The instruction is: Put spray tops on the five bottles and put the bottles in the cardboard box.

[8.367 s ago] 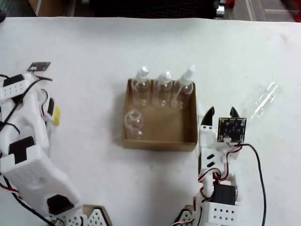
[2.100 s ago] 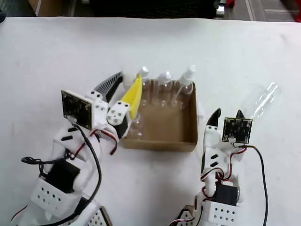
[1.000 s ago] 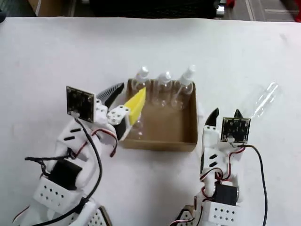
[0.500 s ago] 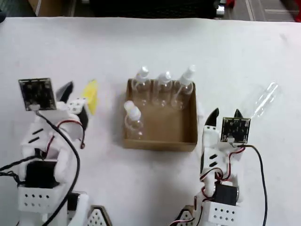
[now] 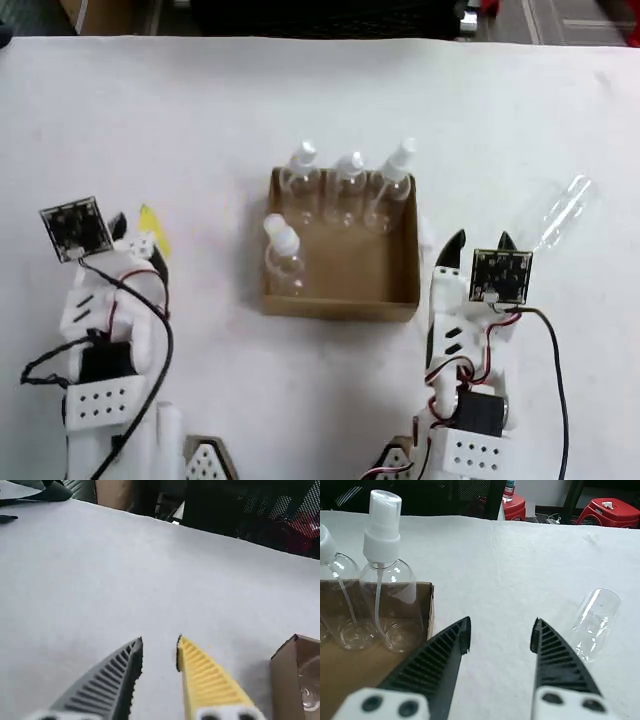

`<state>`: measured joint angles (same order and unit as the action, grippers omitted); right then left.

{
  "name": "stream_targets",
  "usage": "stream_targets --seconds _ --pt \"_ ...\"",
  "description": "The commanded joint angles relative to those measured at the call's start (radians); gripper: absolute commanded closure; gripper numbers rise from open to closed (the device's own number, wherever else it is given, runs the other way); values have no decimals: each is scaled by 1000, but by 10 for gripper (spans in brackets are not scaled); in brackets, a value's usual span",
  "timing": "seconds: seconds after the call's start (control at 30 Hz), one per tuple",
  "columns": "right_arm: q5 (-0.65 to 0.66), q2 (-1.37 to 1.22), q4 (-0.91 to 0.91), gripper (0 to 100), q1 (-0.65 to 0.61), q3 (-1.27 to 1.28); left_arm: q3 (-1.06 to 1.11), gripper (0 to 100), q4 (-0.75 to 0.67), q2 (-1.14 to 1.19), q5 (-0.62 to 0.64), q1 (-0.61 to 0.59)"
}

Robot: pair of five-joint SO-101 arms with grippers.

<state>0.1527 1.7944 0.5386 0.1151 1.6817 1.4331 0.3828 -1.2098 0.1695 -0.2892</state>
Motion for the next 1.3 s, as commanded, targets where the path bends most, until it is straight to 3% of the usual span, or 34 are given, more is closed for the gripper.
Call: stream_targets --seconds 0.0,0.23,0.5,0.73,0.83,0.97,1.27 --pt "9 5 -4 822 -12 8 21 913 -92 -13 -38 5" --pt "9 8 -7 822 -8 8 20 980 -92 -13 -43 58" --pt "2 8 -41 822 54 8 25 977 -89 -13 -43 59" --pt "-2 7 -42 823 90 2 51 973 -97 -13 -69 136" --pt "-91 5 -59 846 139 -11 54 976 -97 -13 -157 166" --pt "-146 5 -54 904 205 -32 58 976 -97 -10 -180 194" --pt "-155 -94 180 851 194 -281 86 972 -137 -7 -181 189"
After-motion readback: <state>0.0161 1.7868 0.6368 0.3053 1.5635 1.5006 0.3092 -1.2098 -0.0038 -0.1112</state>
